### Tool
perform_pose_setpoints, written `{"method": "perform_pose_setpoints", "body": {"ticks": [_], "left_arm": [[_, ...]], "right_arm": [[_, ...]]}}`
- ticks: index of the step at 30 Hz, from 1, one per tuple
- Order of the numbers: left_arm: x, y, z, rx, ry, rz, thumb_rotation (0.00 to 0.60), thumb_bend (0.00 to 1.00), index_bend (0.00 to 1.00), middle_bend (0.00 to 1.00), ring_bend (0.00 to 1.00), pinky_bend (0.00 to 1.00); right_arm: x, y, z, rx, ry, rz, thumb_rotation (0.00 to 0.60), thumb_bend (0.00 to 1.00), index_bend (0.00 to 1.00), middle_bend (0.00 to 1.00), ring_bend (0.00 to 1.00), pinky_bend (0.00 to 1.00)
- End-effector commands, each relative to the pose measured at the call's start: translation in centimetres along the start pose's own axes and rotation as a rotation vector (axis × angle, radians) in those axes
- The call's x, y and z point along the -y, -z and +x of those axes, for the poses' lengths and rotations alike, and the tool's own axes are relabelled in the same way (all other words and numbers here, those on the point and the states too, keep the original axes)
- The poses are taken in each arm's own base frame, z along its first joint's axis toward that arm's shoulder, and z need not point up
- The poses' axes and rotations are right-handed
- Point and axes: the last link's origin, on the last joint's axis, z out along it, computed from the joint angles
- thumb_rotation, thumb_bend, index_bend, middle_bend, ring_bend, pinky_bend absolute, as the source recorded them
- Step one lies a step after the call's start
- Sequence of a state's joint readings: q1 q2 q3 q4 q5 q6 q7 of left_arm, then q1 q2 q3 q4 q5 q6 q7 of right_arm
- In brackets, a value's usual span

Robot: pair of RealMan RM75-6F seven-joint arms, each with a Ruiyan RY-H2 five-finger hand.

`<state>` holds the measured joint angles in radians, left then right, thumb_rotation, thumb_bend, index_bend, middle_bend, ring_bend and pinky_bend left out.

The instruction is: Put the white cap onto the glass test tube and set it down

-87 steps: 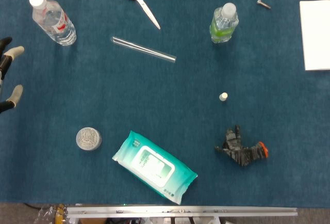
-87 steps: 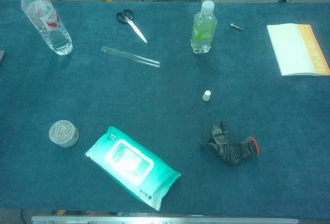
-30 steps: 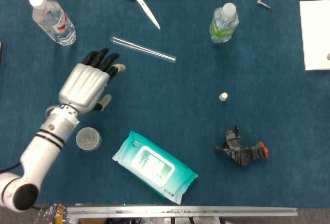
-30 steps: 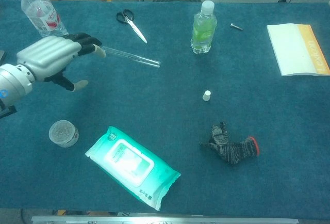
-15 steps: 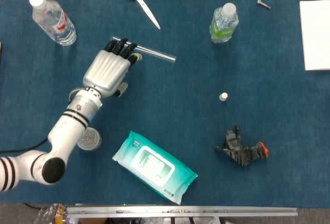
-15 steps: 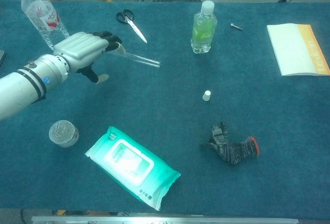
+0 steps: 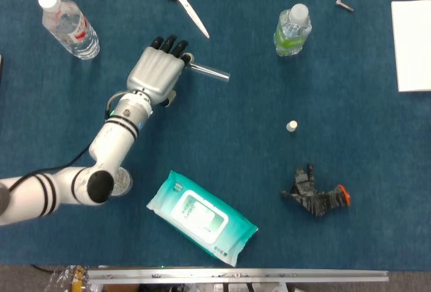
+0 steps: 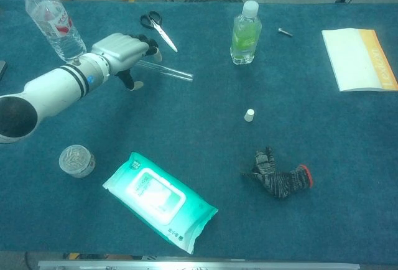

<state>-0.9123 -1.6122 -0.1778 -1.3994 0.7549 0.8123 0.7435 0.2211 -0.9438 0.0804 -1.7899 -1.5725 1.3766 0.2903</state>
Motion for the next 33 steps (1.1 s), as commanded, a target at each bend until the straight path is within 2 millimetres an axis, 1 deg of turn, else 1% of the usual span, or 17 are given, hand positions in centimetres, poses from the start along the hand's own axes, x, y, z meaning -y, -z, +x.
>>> {"method": "perform_pose_setpoints", "body": {"ticks": [1, 8, 15, 18, 19, 22, 33], "left_arm": [[-0.3, -1.0, -0.1, 0.021, -0.014, 0.006, 0.600, 0.32, 0.20, 0.06, 0.00, 0.08], [0.2, -2.2, -0.4, 0.043, -0.028, 0.055, 0.600, 0.32, 0.21, 0.06, 0.00, 0.08], [0.2, -3.1, -0.7, 0.057, -0.040, 0.086, 0.600, 0.32, 0.23, 0.06, 0.00, 0.08], [0.0, -3.3, -0.8, 0.063, -0.043, 0.090, 0.600, 0.32, 0.25, 0.06, 0.00, 0.09], [0.0, -3.3, -0.9, 0.064, -0.044, 0.091, 0.600, 0.32, 0.27, 0.06, 0.00, 0.08], [0.0, -3.3, -1.0, 0.066, -0.048, 0.096, 0.600, 0.32, 0.32, 0.06, 0.00, 0.08], [0.7, -2.4, -0.9, 0.050, -0.017, 0.109, 0.600, 0.32, 0.37, 0.07, 0.00, 0.08]], "right_arm": [[-0.1, 0.1, 0.1, -0.003, 0.002, -0.010, 0.600, 0.51, 0.37, 0.40, 0.31, 0.45], [-0.1, 0.4, 0.4, -0.010, 0.005, -0.020, 0.600, 0.51, 0.37, 0.40, 0.31, 0.45], [-0.3, 0.6, 0.7, -0.019, 0.005, -0.029, 0.600, 0.51, 0.37, 0.40, 0.31, 0.45], [-0.3, 0.6, 0.8, -0.022, 0.004, -0.033, 0.600, 0.51, 0.37, 0.40, 0.31, 0.45], [-0.3, 0.6, 0.8, -0.023, 0.005, -0.033, 0.600, 0.51, 0.37, 0.40, 0.31, 0.45], [-0.3, 0.7, 0.9, -0.025, 0.005, -0.035, 0.600, 0.51, 0.37, 0.40, 0.31, 0.45], [-0.2, 0.6, 0.6, -0.018, 0.003, -0.031, 0.600, 0.51, 0.37, 0.40, 0.31, 0.45]]}}
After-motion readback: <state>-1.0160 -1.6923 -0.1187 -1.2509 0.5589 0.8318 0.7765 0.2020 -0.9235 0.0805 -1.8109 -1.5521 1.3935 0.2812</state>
